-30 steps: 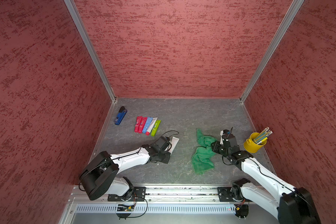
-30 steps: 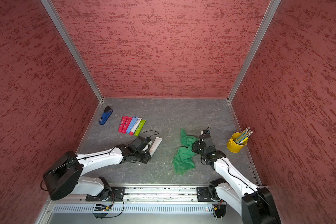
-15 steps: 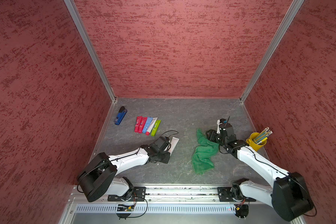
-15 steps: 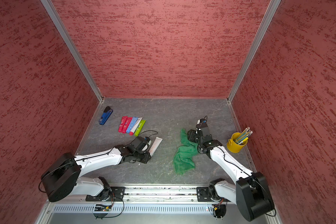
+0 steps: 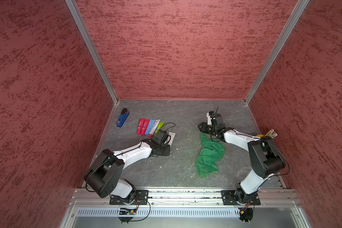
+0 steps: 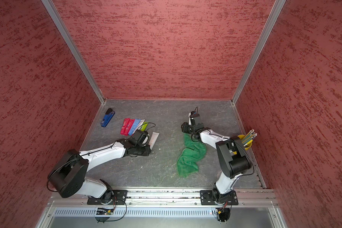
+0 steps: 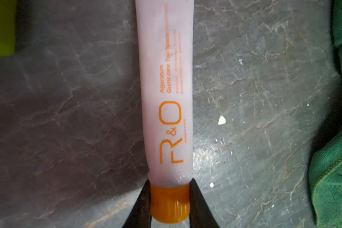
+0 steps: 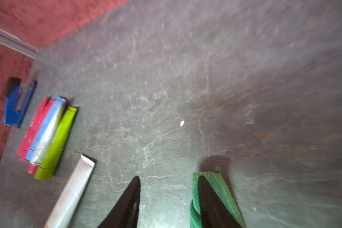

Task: Wipe the surface of the toothpaste tube
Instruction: Place the cleaning item at the center of the board, then place the toothpaste at the center of the board.

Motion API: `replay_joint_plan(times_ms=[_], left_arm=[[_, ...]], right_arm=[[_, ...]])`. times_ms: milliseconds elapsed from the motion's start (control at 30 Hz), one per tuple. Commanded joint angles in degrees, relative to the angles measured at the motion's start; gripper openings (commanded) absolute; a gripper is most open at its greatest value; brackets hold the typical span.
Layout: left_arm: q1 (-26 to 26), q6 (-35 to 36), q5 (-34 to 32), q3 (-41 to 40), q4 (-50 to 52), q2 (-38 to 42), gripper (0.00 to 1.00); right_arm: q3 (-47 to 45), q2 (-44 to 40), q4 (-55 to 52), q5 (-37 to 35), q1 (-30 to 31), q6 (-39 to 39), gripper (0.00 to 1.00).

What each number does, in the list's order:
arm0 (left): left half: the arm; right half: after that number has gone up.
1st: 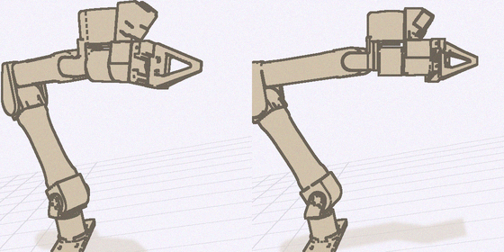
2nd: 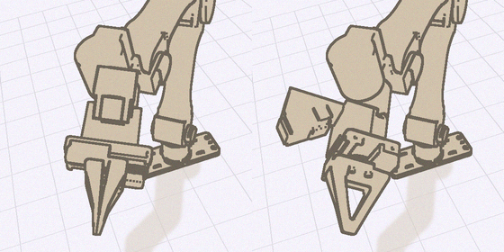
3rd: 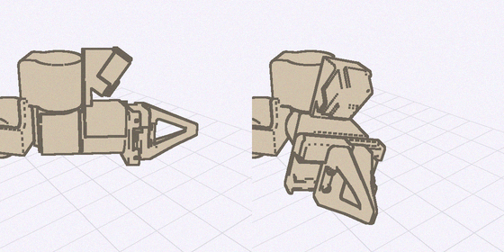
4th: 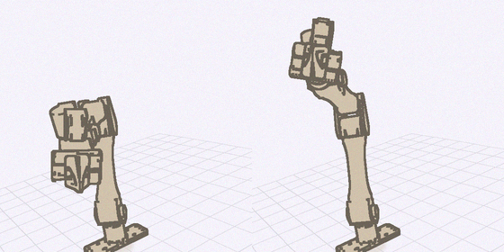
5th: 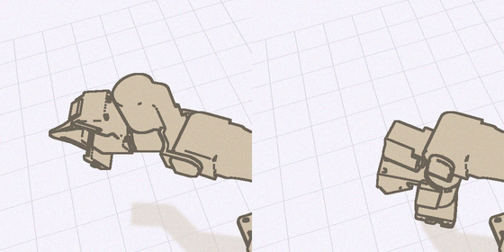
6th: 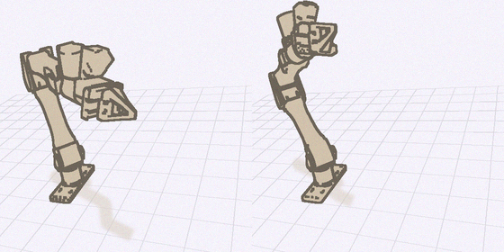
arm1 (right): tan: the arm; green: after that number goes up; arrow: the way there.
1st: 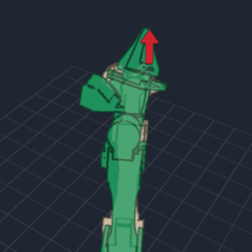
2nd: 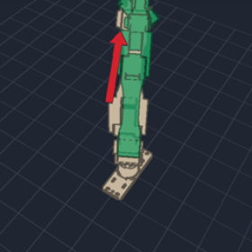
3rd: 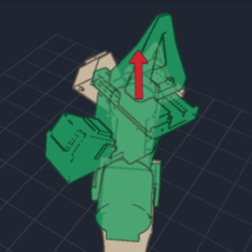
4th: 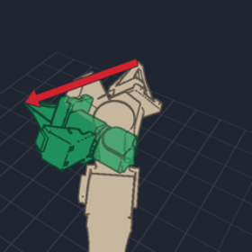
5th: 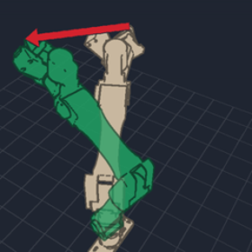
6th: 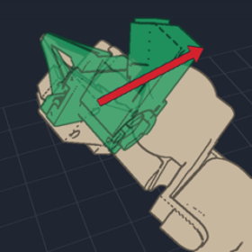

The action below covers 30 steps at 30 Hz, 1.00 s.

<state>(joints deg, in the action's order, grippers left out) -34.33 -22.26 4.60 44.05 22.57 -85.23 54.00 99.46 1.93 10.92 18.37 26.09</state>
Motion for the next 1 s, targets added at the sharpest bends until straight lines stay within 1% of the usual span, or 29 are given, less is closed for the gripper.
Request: replay_joint_plan(times_ms=[0, 67, 167, 367, 467, 533, 700, 833, 967], left_arm=[[0.7, -0.4, 0.9, 3.1, 0.1, -2.1, 0.00], [1.0, -1.0, 0.5, 3.9, 0.3, -3.4, 0.00], [2.2, -1.4, 0.6, 4.6, 0.1, -4.6, 0.00], [5.5, 1.2, 0.3, 7.7, 1.8, -6.6, 0.00], [6.9, 2.5, 0.5, 9.9, 3.0, -8.3, 0.00], [7.3, 2.7, -0.1, 11.5, 3.4, -9.6, 0.00], [7.9, 3.6, -2.4, 15.4, 5.7, -13.1, 0.00], [8.5, 4.3, -4.2, 16.8, 7.5, -13.6, 0.00], [9.1, 4.8, -5.8, 17.8, 9.8, -13.6, 0.00]], right_arm=[[-0.2, 0.8, 2.2, 3.7, 0.4, -1.0, 0.42], [-2.0, 0.7, 2.0, 4.3, 0.6, -1.0, 0.39], [-5.9, -1.0, 0.8, 4.3, 1.0, -1.4, 0.38], [-16.0, -9.9, -2.7, 3.4, 2.5, -1.0, 0.37], [-19.1, -14.8, -6.7, -0.2, 4.6, -0.3, 0.37], [-20.8, -19.2, -9.6, -4.6, 6.6, 0.9, 0.37], [-25.3, -26.5, -11.8, -7.0, 8.9, 3.5, 0.37], [-25.6, -32.6, -14.4, -12.6, 8.9, 3.0, 0.37], [-23.2, -35.2, -14.8, -16.1, 8.6, 1.7, 0.39]])
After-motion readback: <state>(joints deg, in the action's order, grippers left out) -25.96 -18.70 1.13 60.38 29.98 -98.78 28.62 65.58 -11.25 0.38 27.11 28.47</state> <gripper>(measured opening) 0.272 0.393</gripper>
